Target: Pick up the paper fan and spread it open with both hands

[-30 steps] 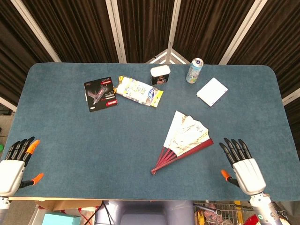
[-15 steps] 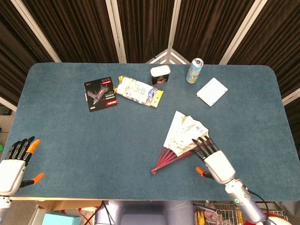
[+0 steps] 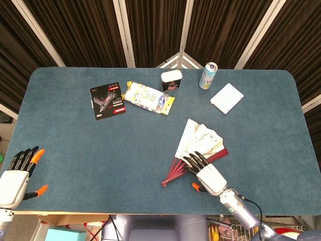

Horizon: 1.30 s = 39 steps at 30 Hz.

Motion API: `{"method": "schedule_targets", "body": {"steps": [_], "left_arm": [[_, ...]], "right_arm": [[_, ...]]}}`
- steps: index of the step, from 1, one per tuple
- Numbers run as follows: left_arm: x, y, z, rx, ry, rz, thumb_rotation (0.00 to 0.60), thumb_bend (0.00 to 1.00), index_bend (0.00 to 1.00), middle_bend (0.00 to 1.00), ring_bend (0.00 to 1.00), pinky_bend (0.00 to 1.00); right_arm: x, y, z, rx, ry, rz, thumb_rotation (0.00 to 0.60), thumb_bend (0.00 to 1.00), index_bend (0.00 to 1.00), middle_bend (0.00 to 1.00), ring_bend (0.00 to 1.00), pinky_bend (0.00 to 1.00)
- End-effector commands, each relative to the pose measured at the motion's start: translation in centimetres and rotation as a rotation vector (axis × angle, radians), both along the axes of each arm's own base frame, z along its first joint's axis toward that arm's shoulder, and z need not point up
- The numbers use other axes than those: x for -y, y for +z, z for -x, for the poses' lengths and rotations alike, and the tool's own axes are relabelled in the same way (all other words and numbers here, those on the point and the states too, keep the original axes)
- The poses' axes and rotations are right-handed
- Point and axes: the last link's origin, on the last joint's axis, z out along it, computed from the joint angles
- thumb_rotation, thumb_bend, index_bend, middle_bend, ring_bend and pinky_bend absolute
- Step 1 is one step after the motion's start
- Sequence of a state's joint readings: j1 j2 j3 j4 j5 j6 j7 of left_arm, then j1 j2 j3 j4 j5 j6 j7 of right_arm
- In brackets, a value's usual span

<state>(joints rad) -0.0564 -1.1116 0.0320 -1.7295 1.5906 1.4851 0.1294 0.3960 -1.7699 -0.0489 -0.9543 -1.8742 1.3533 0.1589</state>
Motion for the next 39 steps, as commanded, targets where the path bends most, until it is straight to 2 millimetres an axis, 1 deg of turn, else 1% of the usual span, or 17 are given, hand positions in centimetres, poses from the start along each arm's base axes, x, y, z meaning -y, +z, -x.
{"method": "schedule_targets", "body": {"steps": [1,7,13,18,23,26,33,37,39], "left_arm": [[-0.1,-0.1,0.0,0.001,0.001,0.002,0.6,0.0,0.0,0.0,0.0,0.0],[-0.3,-0.2,0.0,0.002,0.008,0.007,0.6,0.0,0.0,0.0,0.0,0.0],[-0.4,-0.3,0.0,0.002,0.014,0.012,0.6,0.0,0.0,0.0,0.0,0.0],[-0.5,-0.4,0.0,0.003,0.014,0.013,0.6,0.0,0.0,0.0,0.0,0.0],[-0.5,-0.3,0.0,0.004,0.014,0.011,0.6,0.0,0.0,0.0,0.0,0.0],[-0.5,-0.3,0.0,0.005,0.016,0.013,0.6,0.0,0.0,0.0,0.0,0.0],[-0.5,-0.3,0.0,0.005,0.016,0.01,0.6,0.0,0.0,0.0,0.0,0.0],[-0.5,-0.3,0.0,0.007,0.016,0.01,0.6,0.0,0.0,0.0,0.0,0.0],[-0.5,-0.3,0.0,0.008,0.015,0.009,0.6,0.0,0.0,0.0,0.0,0.0]], "right_arm": [[0.6,-1.0,-0.1,0.017,-0.023,0.005,0.6,0.27,0.35,0.12,0.03,0.0],[1.5,-2.1,0.0,0.024,-0.054,0.017,0.6,0.27,0.37,0.13,0.03,0.0],[2.1,-2.6,0.0,0.05,-0.076,0.03,0.6,0.27,0.42,0.15,0.03,0.0],[2.1,-2.8,0.0,0.062,-0.076,0.03,0.6,0.33,0.5,0.18,0.04,0.0],[1.8,-3.0,-0.2,0.077,-0.062,0.02,0.6,0.41,0.58,0.21,0.05,0.0],[1.6,-3.0,-0.4,0.091,-0.048,0.016,0.6,0.44,0.59,0.22,0.05,0.0],[1.6,-2.9,-0.8,0.108,-0.032,0.019,0.6,0.46,0.6,0.22,0.05,0.0],[1.9,-2.6,-1.2,0.118,-0.025,0.023,0.6,0.55,0.63,0.23,0.05,0.0],[2.0,-2.5,-1.4,0.121,-0.014,0.023,0.6,0.56,0.64,0.23,0.05,0.0]]}}
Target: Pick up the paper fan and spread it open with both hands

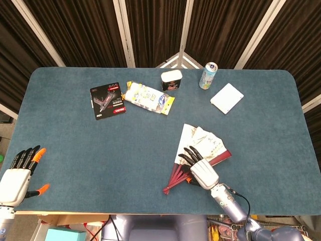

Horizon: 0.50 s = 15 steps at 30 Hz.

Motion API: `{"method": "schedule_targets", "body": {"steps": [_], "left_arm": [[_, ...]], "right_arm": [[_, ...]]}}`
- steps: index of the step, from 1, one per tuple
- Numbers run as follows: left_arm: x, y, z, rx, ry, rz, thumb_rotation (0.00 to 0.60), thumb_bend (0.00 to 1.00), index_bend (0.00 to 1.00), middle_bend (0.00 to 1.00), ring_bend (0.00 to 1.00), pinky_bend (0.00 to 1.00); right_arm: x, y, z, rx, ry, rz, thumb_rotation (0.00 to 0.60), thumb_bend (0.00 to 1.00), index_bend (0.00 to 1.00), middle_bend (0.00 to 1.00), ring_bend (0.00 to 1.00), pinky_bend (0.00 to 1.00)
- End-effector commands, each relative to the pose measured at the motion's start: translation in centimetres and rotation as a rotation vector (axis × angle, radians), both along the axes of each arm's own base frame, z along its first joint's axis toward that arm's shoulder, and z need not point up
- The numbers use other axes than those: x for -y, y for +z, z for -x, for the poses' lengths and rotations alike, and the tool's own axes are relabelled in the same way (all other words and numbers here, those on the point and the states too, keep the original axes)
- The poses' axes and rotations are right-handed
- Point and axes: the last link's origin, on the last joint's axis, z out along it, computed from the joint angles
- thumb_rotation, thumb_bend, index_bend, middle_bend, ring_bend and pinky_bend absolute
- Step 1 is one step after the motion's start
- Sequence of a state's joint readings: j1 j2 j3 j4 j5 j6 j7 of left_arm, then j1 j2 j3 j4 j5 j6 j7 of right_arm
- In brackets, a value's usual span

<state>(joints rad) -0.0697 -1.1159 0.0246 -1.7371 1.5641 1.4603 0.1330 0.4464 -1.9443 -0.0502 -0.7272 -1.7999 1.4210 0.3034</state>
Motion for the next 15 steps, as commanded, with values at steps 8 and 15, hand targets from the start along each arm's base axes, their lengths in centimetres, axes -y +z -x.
{"method": "schedule_targets", "body": {"steps": [8,15], "left_arm": [[0.0,0.0,-0.1,0.005,-0.001,0.001,0.6,0.0,0.0,0.0,0.0,0.0],[0.0,0.0,-0.1,0.01,0.0,0.0,0.6,0.0,0.0,0.0,0.0,0.0]], "right_arm": [[1.5,1.0,-2.0,0.028,0.035,0.025,0.6,0.57,0.64,0.23,0.05,0.0],[4.4,2.8,-5.9,0.15,-0.02,0.064,0.6,0.57,0.65,0.23,0.05,0.0]]}}
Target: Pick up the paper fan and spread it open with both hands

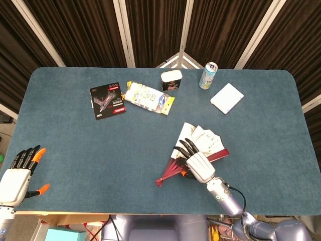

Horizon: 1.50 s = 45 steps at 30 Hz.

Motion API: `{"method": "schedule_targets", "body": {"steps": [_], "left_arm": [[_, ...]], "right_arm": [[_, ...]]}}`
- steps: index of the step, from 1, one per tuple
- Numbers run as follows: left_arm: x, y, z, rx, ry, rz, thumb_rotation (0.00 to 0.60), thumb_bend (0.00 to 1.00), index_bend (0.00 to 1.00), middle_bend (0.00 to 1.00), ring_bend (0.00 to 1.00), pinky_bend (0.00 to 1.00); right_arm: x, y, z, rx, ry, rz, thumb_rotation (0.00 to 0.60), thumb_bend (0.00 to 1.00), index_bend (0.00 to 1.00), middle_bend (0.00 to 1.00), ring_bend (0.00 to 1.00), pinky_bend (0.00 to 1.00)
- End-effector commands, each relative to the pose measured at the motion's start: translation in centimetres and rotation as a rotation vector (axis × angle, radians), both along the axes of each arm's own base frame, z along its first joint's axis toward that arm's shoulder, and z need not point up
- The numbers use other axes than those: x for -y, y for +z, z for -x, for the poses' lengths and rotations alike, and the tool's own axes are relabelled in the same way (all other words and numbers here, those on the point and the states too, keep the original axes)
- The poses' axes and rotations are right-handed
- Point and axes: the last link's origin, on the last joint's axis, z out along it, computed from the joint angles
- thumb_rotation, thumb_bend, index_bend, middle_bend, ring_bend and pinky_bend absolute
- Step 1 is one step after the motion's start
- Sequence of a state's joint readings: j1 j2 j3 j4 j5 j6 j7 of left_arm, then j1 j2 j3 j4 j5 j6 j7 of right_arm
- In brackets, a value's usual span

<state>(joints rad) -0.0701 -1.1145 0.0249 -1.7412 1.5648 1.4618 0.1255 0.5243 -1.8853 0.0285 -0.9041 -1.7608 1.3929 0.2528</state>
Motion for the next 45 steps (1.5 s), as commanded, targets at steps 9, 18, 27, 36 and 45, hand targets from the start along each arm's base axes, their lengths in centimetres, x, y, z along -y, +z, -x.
{"method": "schedule_targets", "body": {"steps": [9,18,27,36,45], "left_arm": [[0.0,0.0,-0.1,0.008,0.001,-0.002,0.6,0.0,0.0,0.0,0.0,0.0],[-0.3,0.1,-0.5,0.024,-0.007,-0.007,0.6,0.0,0.0,0.0,0.0,0.0],[-3.9,-0.3,-4.9,0.055,-0.107,-0.013,0.6,0.0,0.0,0.0,0.0,0.0],[-10.1,-2.7,-9.9,0.083,-0.158,-0.004,0.6,0.11,0.1,0.0,0.0,0.0],[-15.1,-5.7,-14.0,0.167,-0.159,-0.022,0.6,0.29,0.19,0.0,0.0,0.0]], "right_arm": [[6.2,5.0,-7.6,0.168,-0.125,0.095,0.6,0.57,0.65,0.24,0.05,0.0],[8.4,8.5,-10.7,0.234,-0.197,0.141,0.6,0.57,0.67,0.24,0.05,0.0],[9.1,10.9,-13.8,0.284,-0.212,0.153,0.6,0.58,0.68,0.25,0.05,0.0],[8.9,11.4,-16.6,0.29,-0.192,0.162,0.6,0.59,0.69,0.26,0.05,0.0],[8.8,11.5,-18.1,0.288,-0.191,0.183,0.6,0.59,0.69,0.26,0.05,0.0]]}}
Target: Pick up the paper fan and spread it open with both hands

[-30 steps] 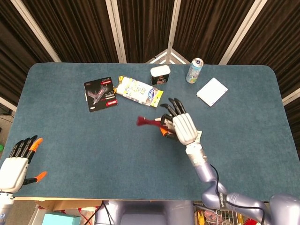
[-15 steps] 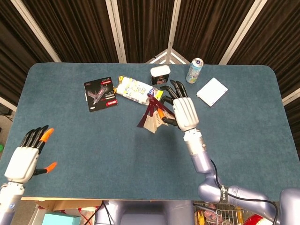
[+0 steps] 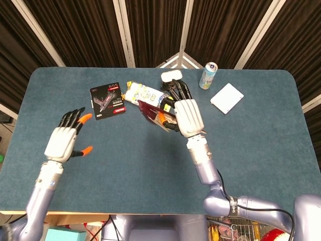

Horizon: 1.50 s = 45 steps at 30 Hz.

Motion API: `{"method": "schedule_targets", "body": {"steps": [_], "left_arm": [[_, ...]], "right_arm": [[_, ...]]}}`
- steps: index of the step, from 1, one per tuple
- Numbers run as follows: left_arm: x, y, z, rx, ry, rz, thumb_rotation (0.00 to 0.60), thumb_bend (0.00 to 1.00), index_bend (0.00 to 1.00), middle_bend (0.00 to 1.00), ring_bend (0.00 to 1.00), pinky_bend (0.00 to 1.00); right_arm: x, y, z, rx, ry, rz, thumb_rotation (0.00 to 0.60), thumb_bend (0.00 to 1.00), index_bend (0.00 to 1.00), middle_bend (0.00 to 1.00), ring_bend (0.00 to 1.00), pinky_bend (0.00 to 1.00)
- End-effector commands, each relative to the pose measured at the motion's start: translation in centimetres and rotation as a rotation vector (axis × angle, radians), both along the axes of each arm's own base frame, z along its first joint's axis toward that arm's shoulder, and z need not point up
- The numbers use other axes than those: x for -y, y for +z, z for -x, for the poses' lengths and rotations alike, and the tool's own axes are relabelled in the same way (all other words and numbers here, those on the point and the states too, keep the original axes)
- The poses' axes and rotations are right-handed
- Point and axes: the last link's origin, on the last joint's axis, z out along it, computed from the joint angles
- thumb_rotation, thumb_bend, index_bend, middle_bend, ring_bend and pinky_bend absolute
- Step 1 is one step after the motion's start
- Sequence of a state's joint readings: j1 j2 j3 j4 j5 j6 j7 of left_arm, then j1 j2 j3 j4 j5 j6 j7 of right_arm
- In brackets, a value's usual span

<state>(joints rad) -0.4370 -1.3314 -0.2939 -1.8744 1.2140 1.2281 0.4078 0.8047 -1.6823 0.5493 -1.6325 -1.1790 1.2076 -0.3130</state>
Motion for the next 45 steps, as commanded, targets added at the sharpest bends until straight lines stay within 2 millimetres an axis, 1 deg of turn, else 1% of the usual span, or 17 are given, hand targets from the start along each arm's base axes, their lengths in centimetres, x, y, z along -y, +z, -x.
{"method": "schedule_targets", "body": {"steps": [1,3,6,12,20,27,33,38,40,41,43,45], "left_arm": [[-2.1,-1.4,-1.8,0.018,-0.008,-0.004,0.6,0.3,0.19,0.0,0.0,0.0],[-2.7,-2.0,-2.4,0.025,-0.012,-0.005,0.6,0.33,0.2,0.0,0.0,0.0],[-3.9,-3.0,-3.5,0.028,-0.015,-0.008,0.6,0.33,0.2,0.0,0.0,0.0],[-5.1,-4.4,-4.7,0.046,0.012,0.009,0.6,0.33,0.22,0.0,0.0,0.0],[-5.8,-6.2,-6.1,0.085,0.034,0.039,0.6,0.35,0.25,0.01,0.0,0.0],[-6.4,-7.6,-7.7,0.102,0.031,0.064,0.6,0.44,0.29,0.03,0.0,0.0],[-6.2,-9.1,-8.8,0.141,0.047,0.126,0.6,0.45,0.31,0.03,0.0,0.0],[-5.7,-10.0,-9.6,0.161,0.058,0.176,0.6,0.45,0.33,0.04,0.0,0.0],[-5.6,-10.2,-9.7,0.159,0.056,0.182,0.6,0.45,0.36,0.05,0.0,0.0],[-5.6,-10.3,-9.8,0.159,0.056,0.184,0.6,0.46,0.39,0.05,0.0,0.0],[-5.5,-10.5,-9.9,0.163,0.056,0.183,0.6,0.5,0.46,0.08,0.0,0.0],[-5.5,-10.7,-10.2,0.172,0.053,0.176,0.6,0.57,0.54,0.11,0.0,0.0]], "right_arm": [[-0.1,0.2,-0.7,0.004,-0.003,0.01,0.6,0.59,0.69,0.26,0.05,0.0],[-0.2,0.2,-0.7,0.002,-0.005,0.013,0.6,0.59,0.69,0.26,0.05,0.0],[-0.3,0.4,-0.9,0.001,-0.004,0.016,0.6,0.59,0.69,0.26,0.05,0.0],[-0.4,0.9,-1.7,0.005,0.005,0.019,0.6,0.59,0.7,0.27,0.05,0.0],[-0.8,1.4,-3.3,0.031,0.023,0.004,0.6,0.59,0.7,0.27,0.05,0.0],[-1.3,1.9,-4.8,0.054,0.043,-0.01,0.6,0.59,0.7,0.28,0.05,0.0],[-1.8,1.8,-5.3,0.054,0.053,-0.023,0.6,0.59,0.7,0.28,0.05,0.0],[-1.8,1.9,-5.7,0.063,0.048,-0.026,0.6,0.59,0.7,0.28,0.05,0.0],[-1.7,1.9,-5.8,0.066,0.047,-0.025,0.6,0.59,0.7,0.28,0.05,0.0],[-1.8,2.0,-5.8,0.071,0.047,-0.026,0.6,0.59,0.7,0.28,0.05,0.0],[-1.8,2.1,-5.9,0.075,0.045,-0.028,0.6,0.59,0.7,0.28,0.05,0.0],[-1.8,2.1,-5.9,0.075,0.045,-0.029,0.6,0.59,0.7,0.28,0.05,0.0]]}}
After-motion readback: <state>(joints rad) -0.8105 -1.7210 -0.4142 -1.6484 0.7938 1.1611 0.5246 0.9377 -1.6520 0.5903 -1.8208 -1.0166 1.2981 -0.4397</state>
